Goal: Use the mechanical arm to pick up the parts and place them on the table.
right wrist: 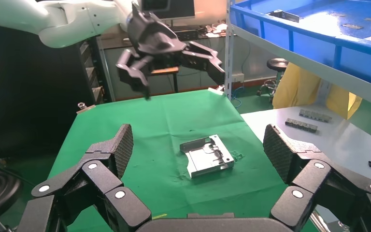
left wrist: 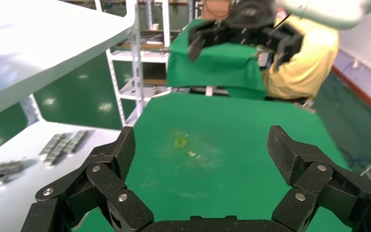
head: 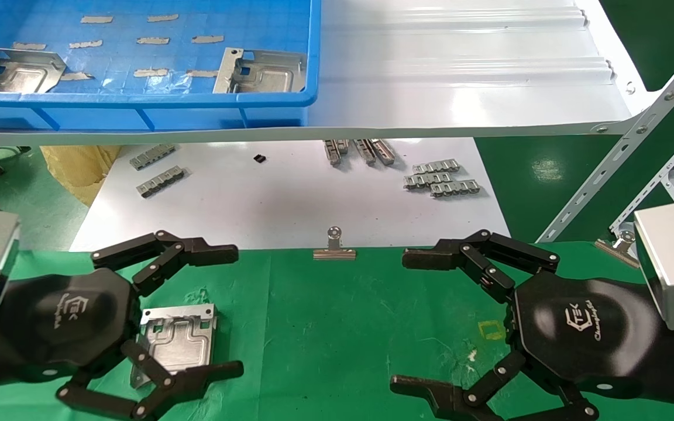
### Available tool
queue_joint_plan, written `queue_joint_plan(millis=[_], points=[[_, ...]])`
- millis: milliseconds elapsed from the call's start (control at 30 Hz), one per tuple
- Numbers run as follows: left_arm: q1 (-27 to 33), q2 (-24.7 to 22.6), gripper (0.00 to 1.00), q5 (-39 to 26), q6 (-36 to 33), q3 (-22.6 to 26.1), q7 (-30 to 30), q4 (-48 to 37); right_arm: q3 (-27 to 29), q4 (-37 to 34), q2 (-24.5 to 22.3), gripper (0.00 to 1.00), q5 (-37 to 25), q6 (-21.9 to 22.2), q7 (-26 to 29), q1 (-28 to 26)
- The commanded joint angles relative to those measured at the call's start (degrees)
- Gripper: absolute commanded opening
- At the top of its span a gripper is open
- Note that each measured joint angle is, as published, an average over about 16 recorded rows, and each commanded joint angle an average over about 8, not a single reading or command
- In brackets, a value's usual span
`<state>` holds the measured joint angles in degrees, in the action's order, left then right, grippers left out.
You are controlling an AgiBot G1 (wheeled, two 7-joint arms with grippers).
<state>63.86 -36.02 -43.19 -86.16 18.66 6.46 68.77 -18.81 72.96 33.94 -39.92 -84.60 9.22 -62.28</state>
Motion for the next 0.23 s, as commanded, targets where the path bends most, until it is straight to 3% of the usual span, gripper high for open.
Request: queue_joint_plan(millis=[33, 233], points=[[-1.1, 0.5, 1.0, 0.6, 0.2, -1.2, 2.0, 2.2, 0.0, 0.0, 0.0, 1.0, 0.0, 0.0, 0.0, 0.0], [-2.7, 1.2, 1.0, 1.6, 0.5, -3.2, 4.9, 5.8, 0.0, 0.0, 0.0, 1.0, 0.0, 0.0, 0.0, 0.0]])
